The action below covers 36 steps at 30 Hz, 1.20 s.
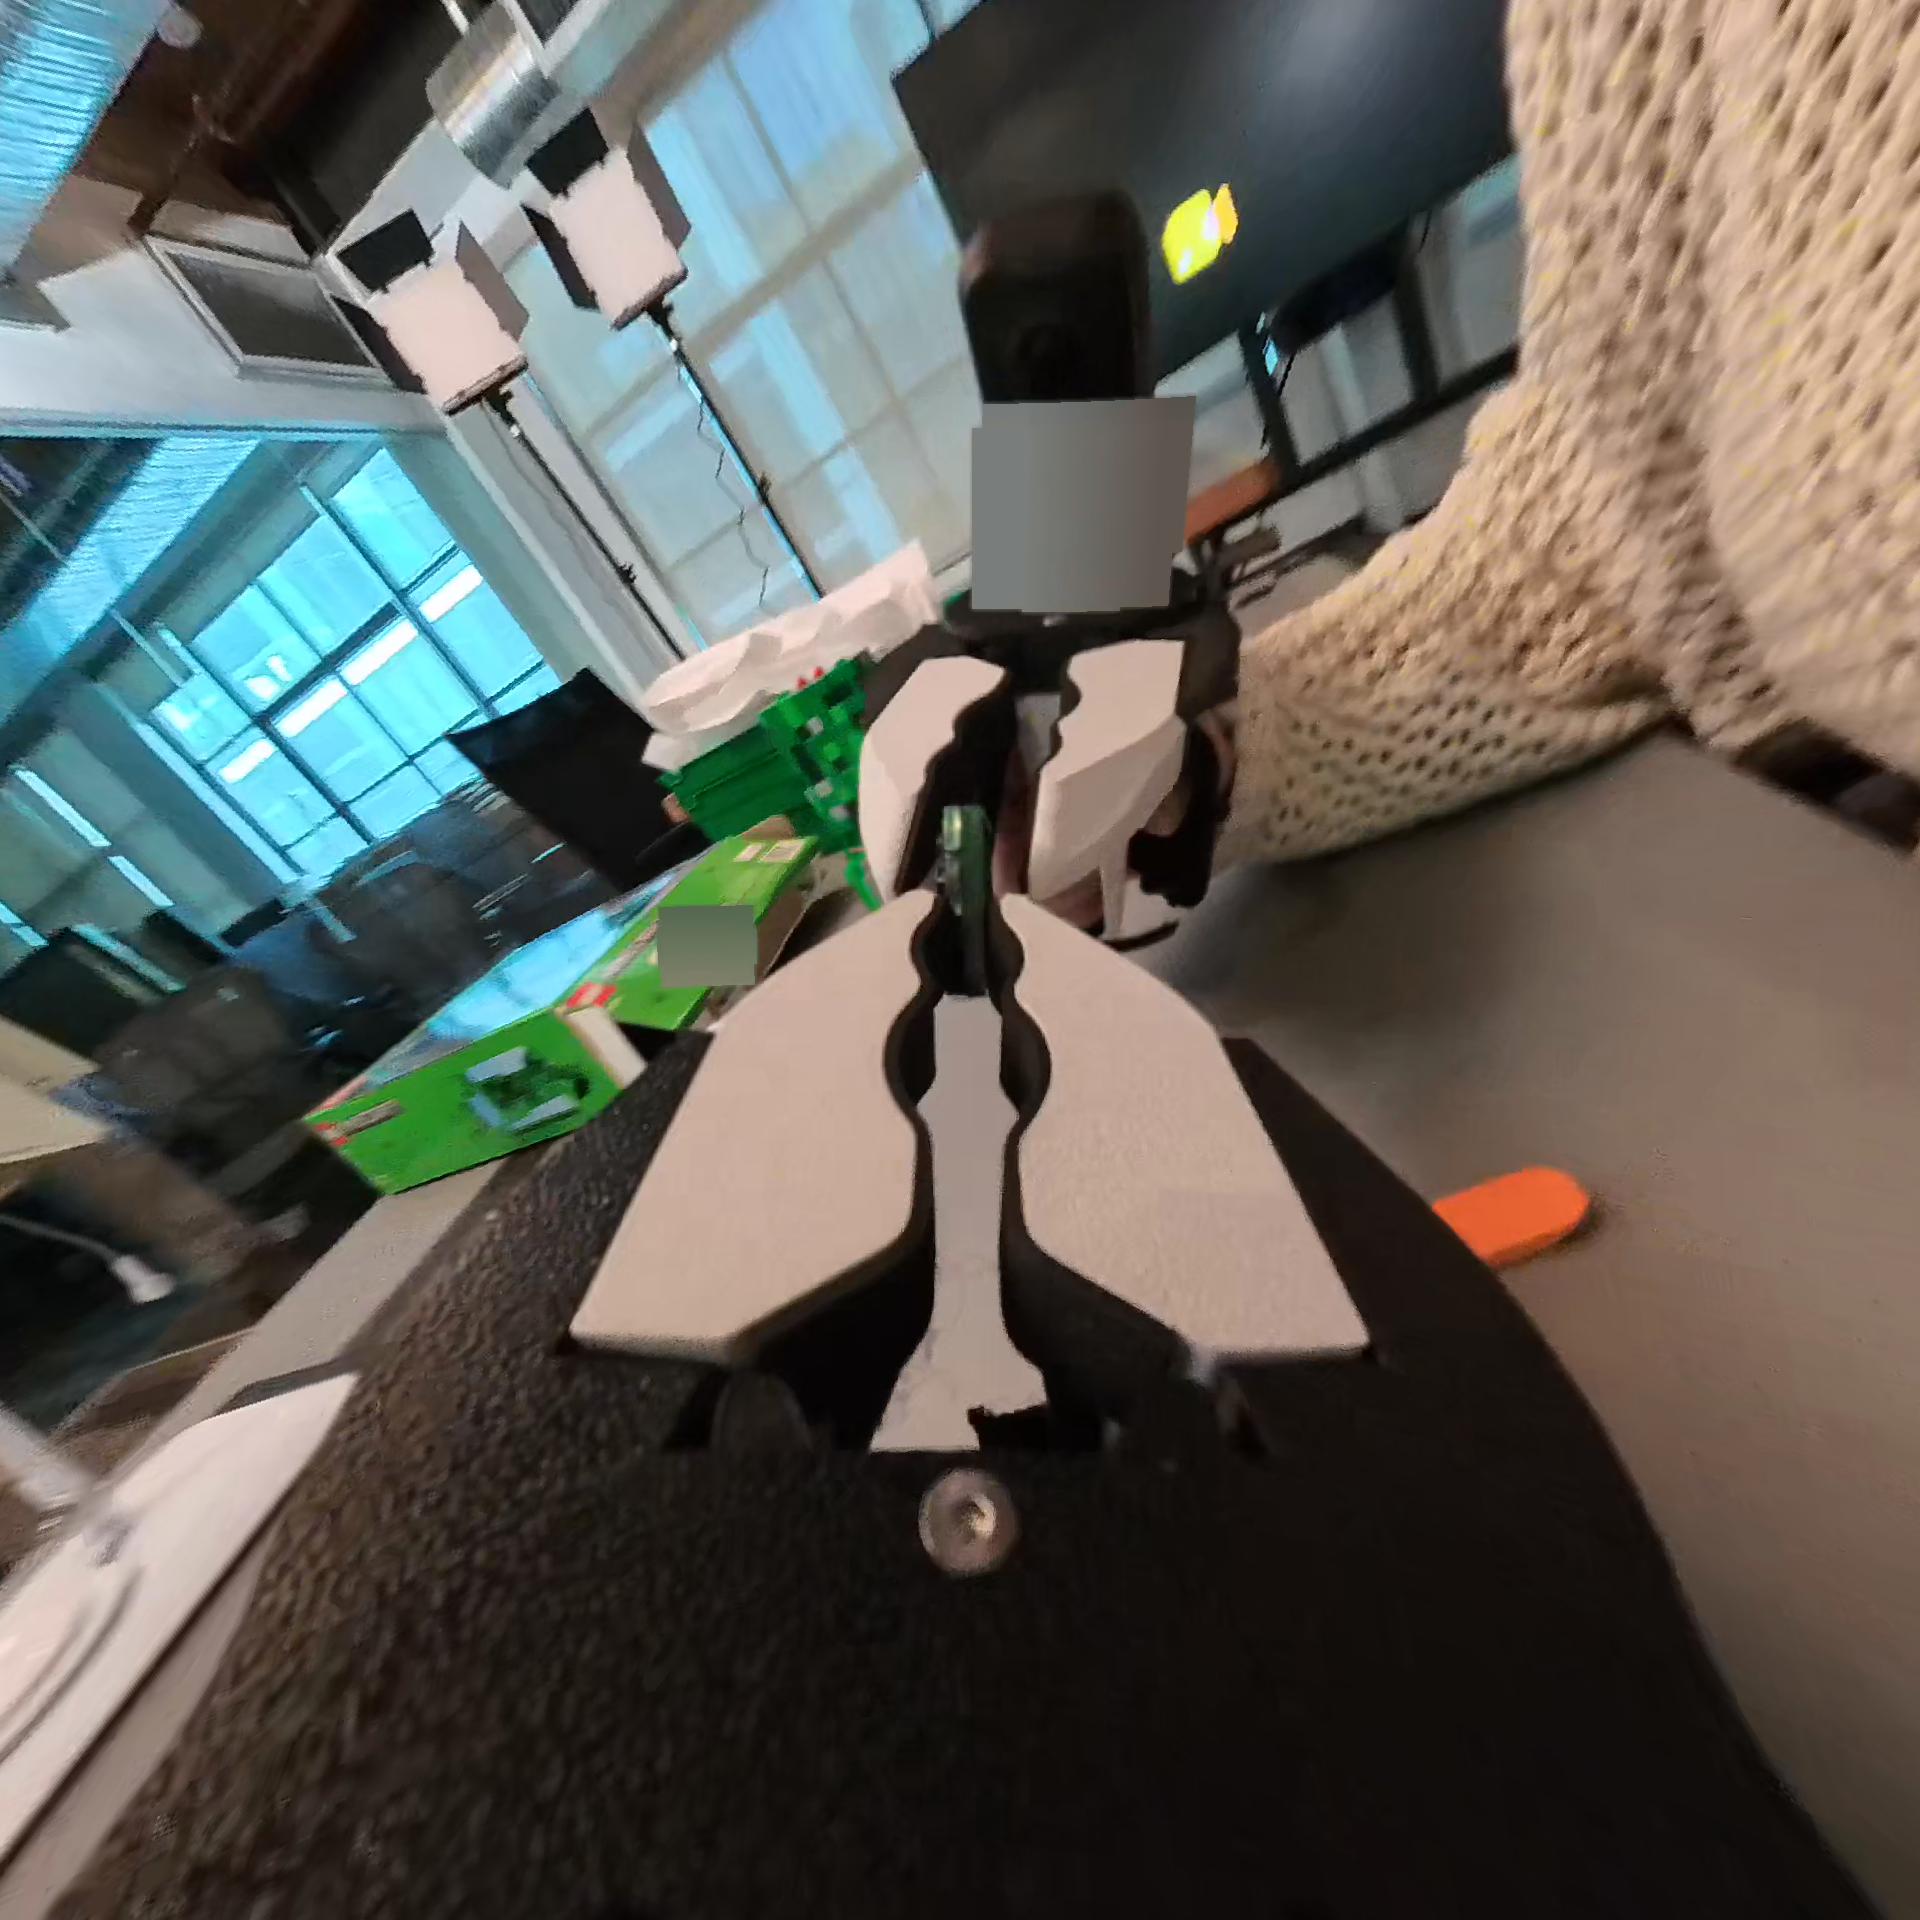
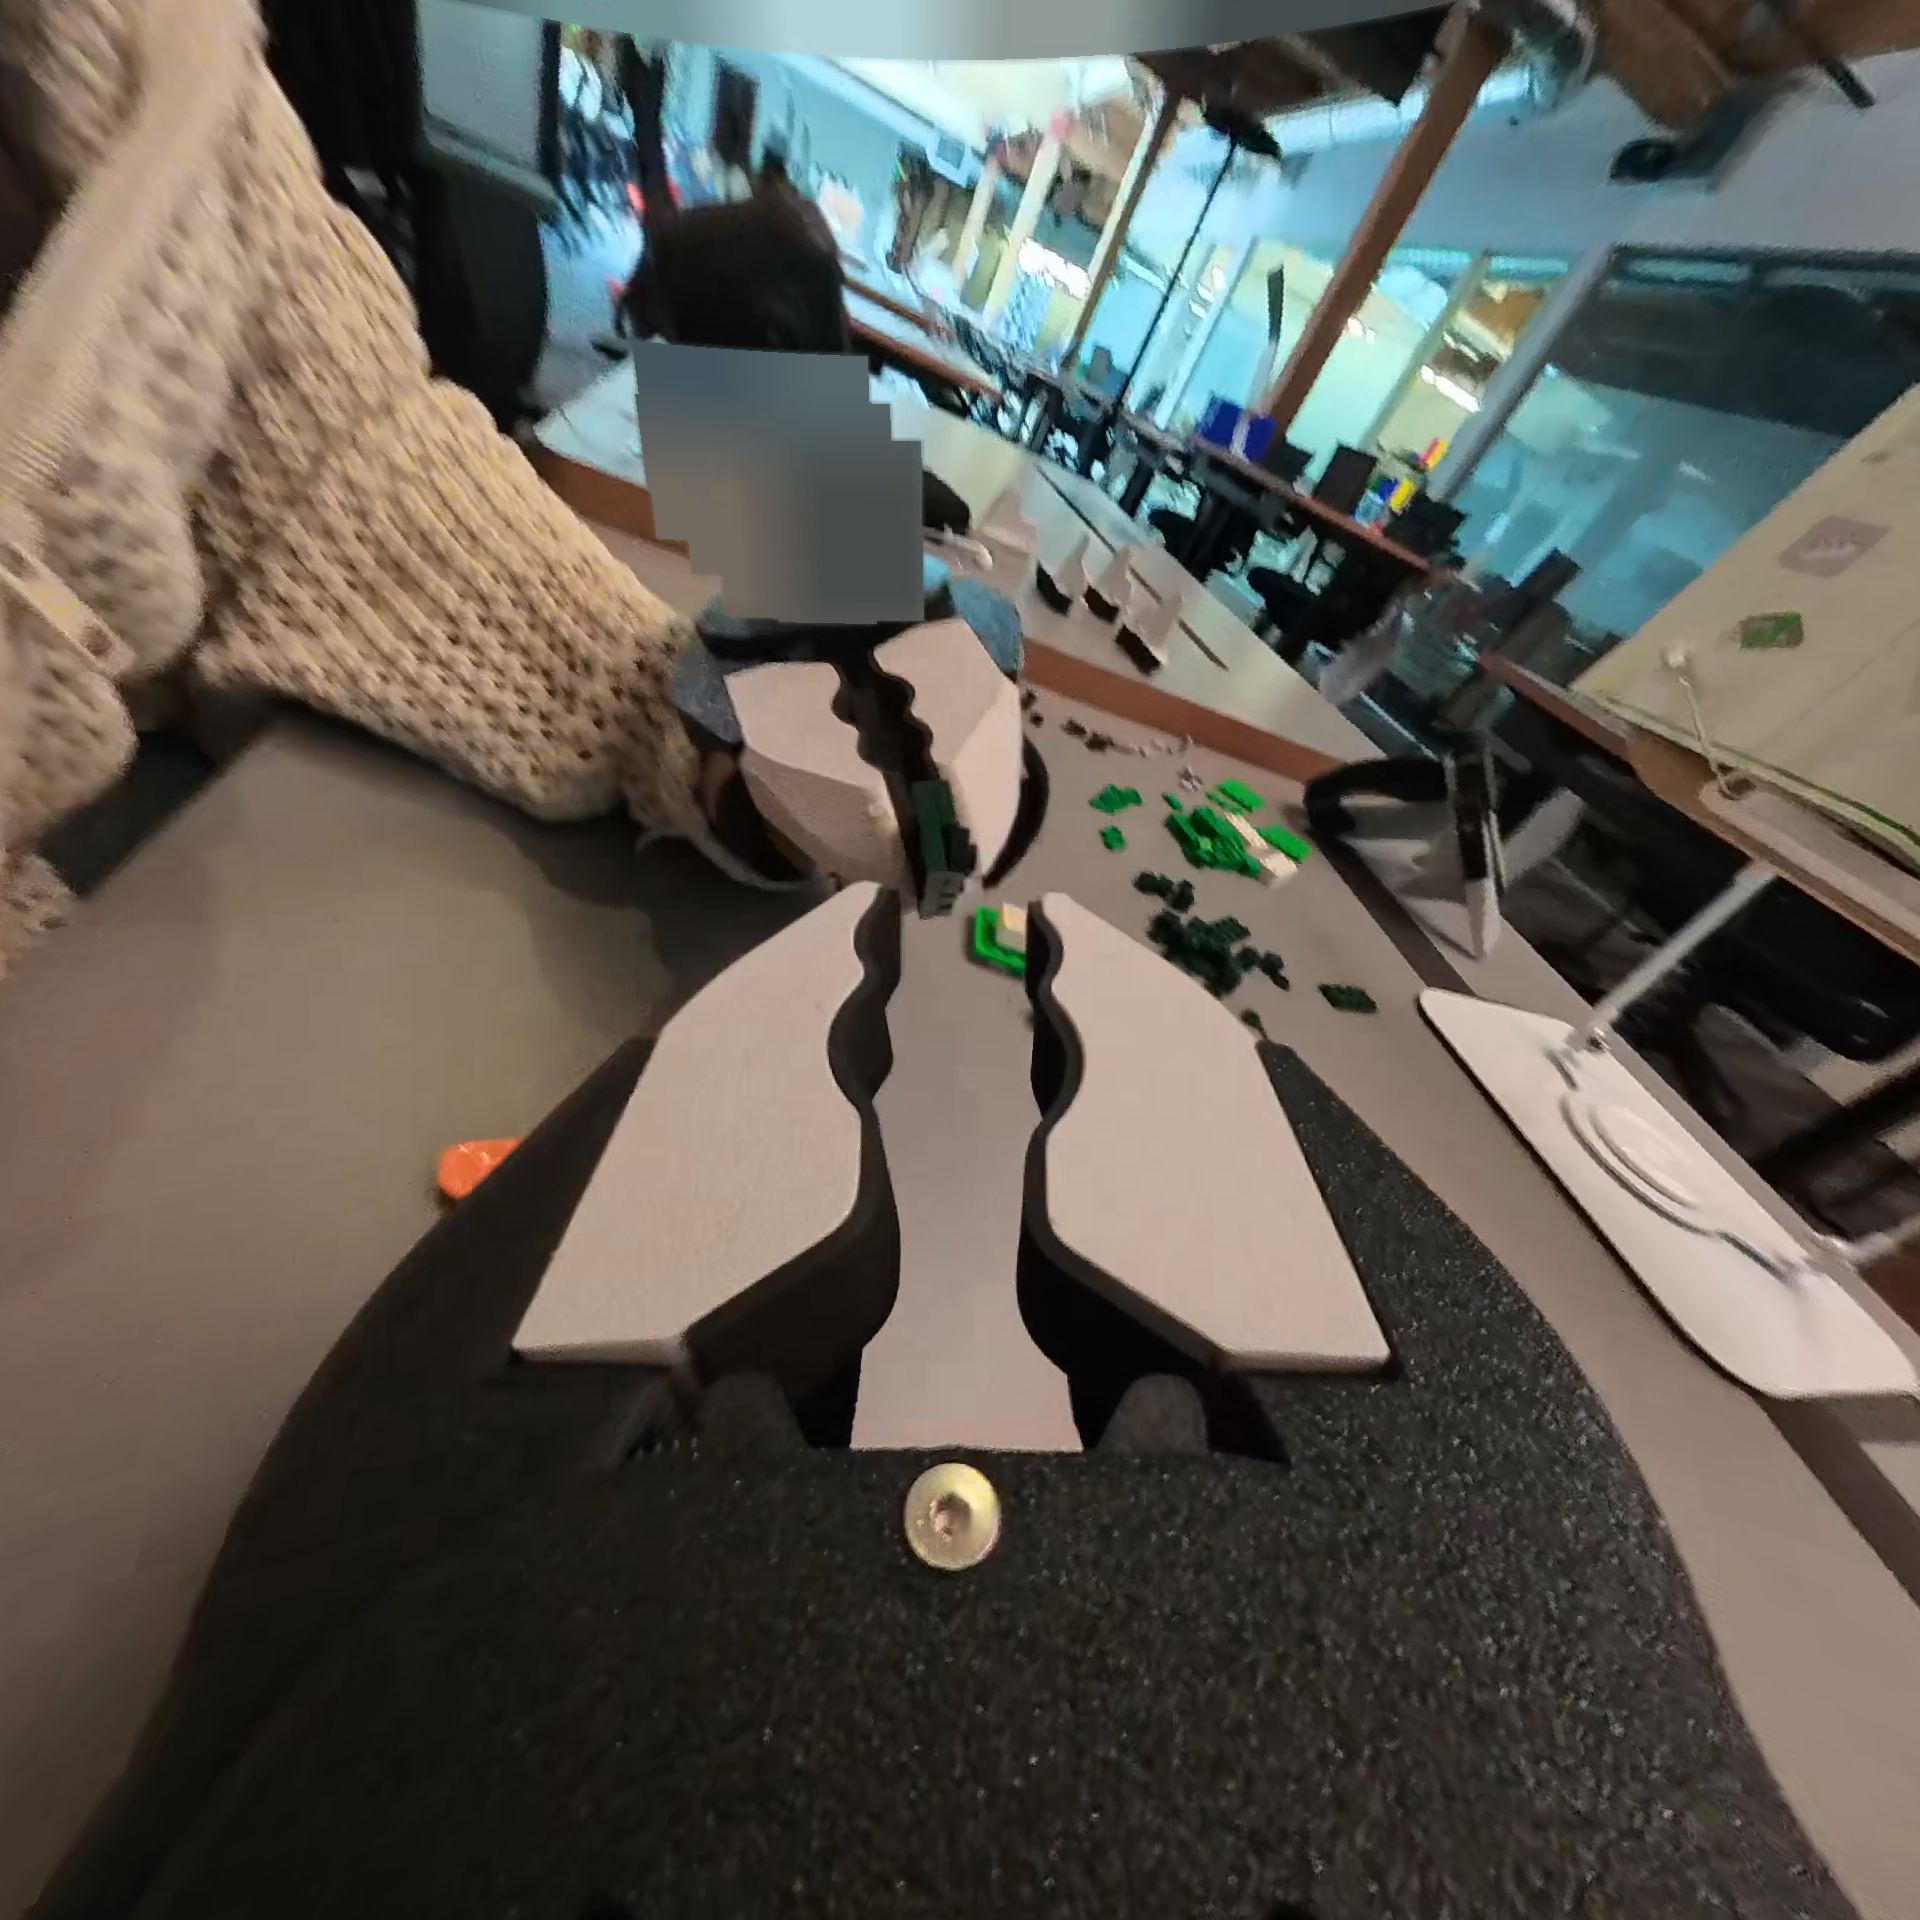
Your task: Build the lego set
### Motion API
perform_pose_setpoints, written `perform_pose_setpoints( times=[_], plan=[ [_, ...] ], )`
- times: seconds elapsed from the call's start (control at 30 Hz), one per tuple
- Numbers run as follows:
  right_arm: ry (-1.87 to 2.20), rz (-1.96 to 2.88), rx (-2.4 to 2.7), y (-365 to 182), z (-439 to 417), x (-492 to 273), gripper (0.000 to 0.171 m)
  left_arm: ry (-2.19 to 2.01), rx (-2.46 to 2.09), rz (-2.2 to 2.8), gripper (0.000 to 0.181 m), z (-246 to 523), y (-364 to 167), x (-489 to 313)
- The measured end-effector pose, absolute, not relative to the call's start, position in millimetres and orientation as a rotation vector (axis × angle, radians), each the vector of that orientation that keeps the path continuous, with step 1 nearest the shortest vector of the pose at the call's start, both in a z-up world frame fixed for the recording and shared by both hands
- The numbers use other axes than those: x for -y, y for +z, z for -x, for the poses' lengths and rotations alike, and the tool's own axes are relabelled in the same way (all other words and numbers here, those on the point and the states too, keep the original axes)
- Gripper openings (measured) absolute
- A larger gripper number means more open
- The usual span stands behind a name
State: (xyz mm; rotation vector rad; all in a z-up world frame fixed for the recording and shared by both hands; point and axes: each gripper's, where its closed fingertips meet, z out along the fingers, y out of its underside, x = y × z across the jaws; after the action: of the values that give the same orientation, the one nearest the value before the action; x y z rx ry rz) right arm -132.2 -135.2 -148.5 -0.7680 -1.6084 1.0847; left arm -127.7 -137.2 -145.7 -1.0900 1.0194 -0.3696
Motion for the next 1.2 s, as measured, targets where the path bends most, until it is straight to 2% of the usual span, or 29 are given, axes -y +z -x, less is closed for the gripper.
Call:
perform_pose_setpoints(
  times=[0.2, 0.5, 0.8, 1.1, 1.2],
  plan=[
    [1.209, 0.740, 1.557, -136, 129, 146, 0.017, -0.579, -0.955, 1.063, 0.006, 128, -137, 145],
    [1.196, 0.718, 1.522, -136, 132, 151, 0.010, -0.645, -0.970, 1.069, 0.006, 123, -140, 148],
    [1.091, 0.672, 1.590, -140, 131, 155, 0.009, -0.840, -0.964, 1.116, 0.006, 120, -144, 151],
    [0.860, 0.753, 1.723, -161, 133, 138, 0.009, -0.675, -0.999, 1.268, 0.008, 124, -164, 134],
    [0.795, 0.785, 1.749, -170, 135, 130, 0.009, -0.471, -0.995, 1.268, 0.023, 131, -165, 124]
  ],
)
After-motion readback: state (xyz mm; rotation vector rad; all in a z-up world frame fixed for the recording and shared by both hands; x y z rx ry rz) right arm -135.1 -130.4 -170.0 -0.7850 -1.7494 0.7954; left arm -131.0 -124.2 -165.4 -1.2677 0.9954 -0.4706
